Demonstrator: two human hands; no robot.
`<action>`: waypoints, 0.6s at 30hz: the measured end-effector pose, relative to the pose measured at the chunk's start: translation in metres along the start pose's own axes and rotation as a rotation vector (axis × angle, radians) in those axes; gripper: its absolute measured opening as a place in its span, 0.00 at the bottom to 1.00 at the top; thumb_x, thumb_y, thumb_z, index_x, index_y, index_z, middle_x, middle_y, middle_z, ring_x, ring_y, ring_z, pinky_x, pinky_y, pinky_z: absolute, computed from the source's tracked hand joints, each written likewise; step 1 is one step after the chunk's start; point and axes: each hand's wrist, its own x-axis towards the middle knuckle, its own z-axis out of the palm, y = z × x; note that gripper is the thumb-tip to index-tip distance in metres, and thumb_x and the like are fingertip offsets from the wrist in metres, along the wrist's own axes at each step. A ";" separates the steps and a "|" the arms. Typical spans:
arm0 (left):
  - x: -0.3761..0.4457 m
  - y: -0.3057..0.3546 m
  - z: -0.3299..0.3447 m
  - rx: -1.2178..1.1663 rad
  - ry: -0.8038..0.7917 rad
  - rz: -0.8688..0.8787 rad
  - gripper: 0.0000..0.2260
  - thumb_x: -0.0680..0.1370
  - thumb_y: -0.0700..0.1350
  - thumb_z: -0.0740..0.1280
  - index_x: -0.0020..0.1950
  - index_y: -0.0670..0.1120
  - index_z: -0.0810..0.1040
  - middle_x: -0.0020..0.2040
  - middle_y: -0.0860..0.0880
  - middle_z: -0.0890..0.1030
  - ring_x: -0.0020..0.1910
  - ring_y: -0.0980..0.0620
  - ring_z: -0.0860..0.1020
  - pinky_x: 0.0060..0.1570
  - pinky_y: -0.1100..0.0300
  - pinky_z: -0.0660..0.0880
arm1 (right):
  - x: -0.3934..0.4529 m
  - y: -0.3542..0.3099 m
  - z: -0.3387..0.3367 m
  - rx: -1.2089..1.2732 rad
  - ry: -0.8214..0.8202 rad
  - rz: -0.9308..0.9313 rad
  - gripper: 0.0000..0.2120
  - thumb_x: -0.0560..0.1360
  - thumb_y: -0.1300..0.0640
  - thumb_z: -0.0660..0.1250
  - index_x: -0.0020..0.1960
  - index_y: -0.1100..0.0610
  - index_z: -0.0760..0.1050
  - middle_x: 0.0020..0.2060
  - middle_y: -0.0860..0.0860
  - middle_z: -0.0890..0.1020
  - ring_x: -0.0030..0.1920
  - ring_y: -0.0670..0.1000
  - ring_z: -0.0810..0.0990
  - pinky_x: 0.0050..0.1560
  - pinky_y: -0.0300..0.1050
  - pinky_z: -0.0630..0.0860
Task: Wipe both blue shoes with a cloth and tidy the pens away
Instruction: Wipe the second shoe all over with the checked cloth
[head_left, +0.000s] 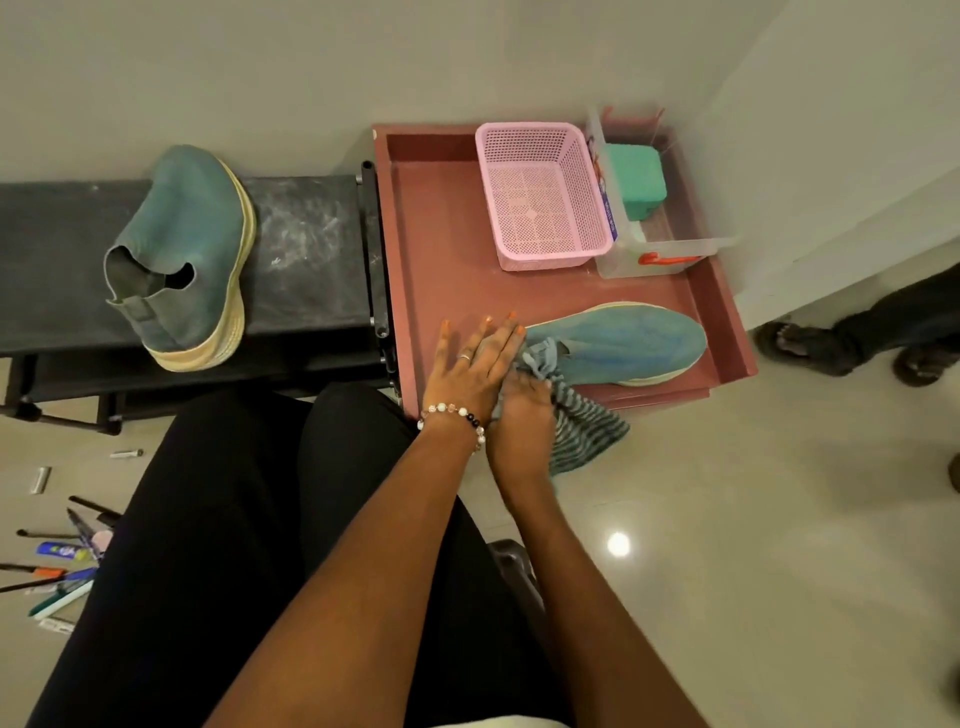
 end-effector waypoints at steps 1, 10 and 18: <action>0.000 0.000 0.000 0.003 -0.002 0.002 0.31 0.82 0.41 0.51 0.77 0.50 0.32 0.78 0.54 0.35 0.78 0.50 0.40 0.72 0.37 0.37 | 0.000 0.007 -0.003 0.004 0.005 -0.043 0.19 0.68 0.69 0.69 0.59 0.67 0.76 0.50 0.62 0.82 0.53 0.60 0.79 0.62 0.57 0.73; 0.002 -0.001 0.003 0.040 0.012 0.003 0.32 0.82 0.44 0.53 0.77 0.50 0.32 0.78 0.54 0.36 0.78 0.50 0.41 0.72 0.36 0.40 | 0.016 0.055 -0.029 -0.378 0.006 -0.147 0.25 0.56 0.67 0.77 0.53 0.64 0.80 0.41 0.58 0.83 0.47 0.60 0.81 0.70 0.64 0.57; 0.000 0.000 0.001 0.034 0.020 -0.004 0.32 0.82 0.43 0.52 0.76 0.50 0.31 0.78 0.55 0.35 0.78 0.50 0.41 0.72 0.37 0.37 | 0.004 0.046 -0.031 -0.025 -0.056 -0.228 0.20 0.67 0.65 0.62 0.58 0.60 0.79 0.51 0.56 0.83 0.53 0.56 0.80 0.71 0.62 0.57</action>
